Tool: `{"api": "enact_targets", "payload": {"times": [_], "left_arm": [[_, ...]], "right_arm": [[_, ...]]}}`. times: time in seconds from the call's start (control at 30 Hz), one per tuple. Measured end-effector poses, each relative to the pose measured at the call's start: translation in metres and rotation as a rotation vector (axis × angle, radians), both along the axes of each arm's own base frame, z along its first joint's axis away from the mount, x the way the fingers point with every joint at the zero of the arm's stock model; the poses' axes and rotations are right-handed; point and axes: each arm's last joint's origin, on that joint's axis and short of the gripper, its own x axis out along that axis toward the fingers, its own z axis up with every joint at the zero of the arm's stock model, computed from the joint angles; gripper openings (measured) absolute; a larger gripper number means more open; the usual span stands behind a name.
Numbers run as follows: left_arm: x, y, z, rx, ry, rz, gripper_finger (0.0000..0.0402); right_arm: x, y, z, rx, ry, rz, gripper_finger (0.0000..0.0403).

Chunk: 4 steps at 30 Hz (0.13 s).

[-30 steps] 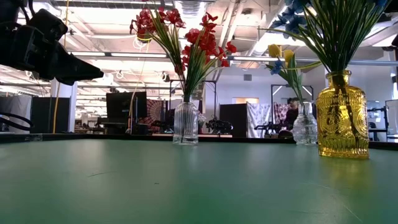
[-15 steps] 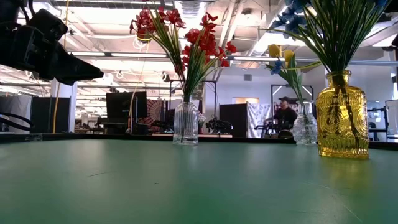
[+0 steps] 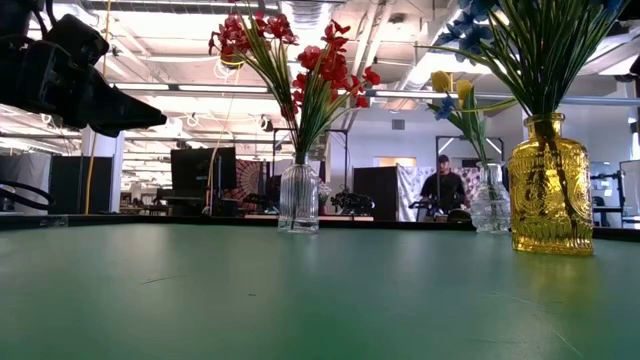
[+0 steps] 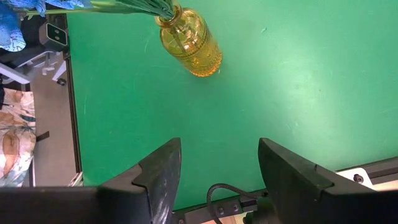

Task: Sort flowers into vase by color
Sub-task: Return to Home Position

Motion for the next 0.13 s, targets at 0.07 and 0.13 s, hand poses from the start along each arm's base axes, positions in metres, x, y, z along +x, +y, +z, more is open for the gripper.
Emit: {"api": "enact_targets", "payload": {"times": [0.07,0.13], "left_arm": [[0.0000,0.0000,0.0000,0.000,0.000,0.000,0.0119],[0.0000,0.0000,0.0000,0.000,0.000,0.000,0.0119]], "right_arm": [[0.0000,0.0000,0.0000,0.000,0.000,0.000,0.0239],[0.0000,0.0000,0.0000,0.000,0.000,0.000,0.0239]]}}
